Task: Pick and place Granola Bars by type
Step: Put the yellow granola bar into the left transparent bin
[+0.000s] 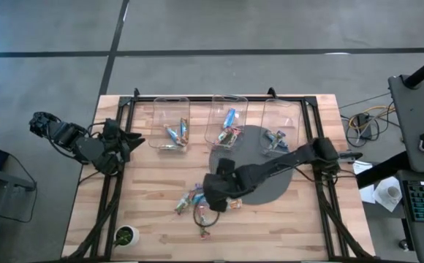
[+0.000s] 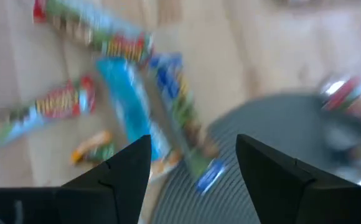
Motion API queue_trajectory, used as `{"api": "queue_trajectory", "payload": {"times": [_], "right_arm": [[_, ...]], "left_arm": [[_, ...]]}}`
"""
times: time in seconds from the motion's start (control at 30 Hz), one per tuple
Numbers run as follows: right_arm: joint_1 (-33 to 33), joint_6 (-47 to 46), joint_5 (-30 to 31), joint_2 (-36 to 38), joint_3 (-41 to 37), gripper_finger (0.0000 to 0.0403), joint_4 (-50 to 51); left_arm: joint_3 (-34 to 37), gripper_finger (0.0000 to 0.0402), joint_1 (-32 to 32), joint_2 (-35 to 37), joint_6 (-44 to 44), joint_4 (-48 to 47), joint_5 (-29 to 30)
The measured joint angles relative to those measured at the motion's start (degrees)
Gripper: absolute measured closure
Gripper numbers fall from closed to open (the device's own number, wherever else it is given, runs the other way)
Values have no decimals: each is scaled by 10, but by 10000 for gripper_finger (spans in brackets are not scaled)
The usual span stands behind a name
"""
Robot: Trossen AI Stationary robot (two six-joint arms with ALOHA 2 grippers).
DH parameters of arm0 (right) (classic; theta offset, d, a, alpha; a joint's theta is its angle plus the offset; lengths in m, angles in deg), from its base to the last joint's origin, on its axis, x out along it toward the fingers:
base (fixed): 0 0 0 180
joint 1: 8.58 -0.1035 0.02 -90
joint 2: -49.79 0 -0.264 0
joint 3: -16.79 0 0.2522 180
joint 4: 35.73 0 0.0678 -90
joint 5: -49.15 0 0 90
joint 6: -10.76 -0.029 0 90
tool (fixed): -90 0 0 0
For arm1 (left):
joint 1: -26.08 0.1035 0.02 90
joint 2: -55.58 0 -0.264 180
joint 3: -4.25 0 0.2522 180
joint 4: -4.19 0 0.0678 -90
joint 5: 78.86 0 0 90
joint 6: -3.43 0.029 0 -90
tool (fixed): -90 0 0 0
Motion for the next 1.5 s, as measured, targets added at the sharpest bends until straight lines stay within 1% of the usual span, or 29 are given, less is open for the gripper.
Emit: {"api": "queue_trajectory", "payload": {"times": [0.13,0.27,0.4,0.53,0.6,0.8,1.03,1.1,1.2,1.5], "right_arm": [[-2,-23,-58,44,-85,179,-45],[-20,22,-75,88,-149,179,-68],[-38,57,-89,104,-202,179,-112],[-45,83,-144,101,-234,179,-202],[-50,89,-157,98,-245,179,-235],[-51,100,-153,96,-280,179,-252],[-54,105,-152,95,-325,179,-351],[-56,106,-146,95,-334,179,-357],[-57,104,-121,95,-346,179,-360],[-56,108,-122,95,-372,179,-407]], "left_arm": [[0,259,0,0,-1,0,0],[0,259,0,0,-6,0,0],[0,259,0,0,-17,0,0],[0,259,0,0,-27,0,0],[0,259,0,0,-33,0,0],[0,259,0,0,-44,0,0],[0,259,0,0,-45,0,0],[0,259,0,0,-45,0,0],[0,259,0,0,-45,0,0],[2,259,0,0,-45,0,0]]}}
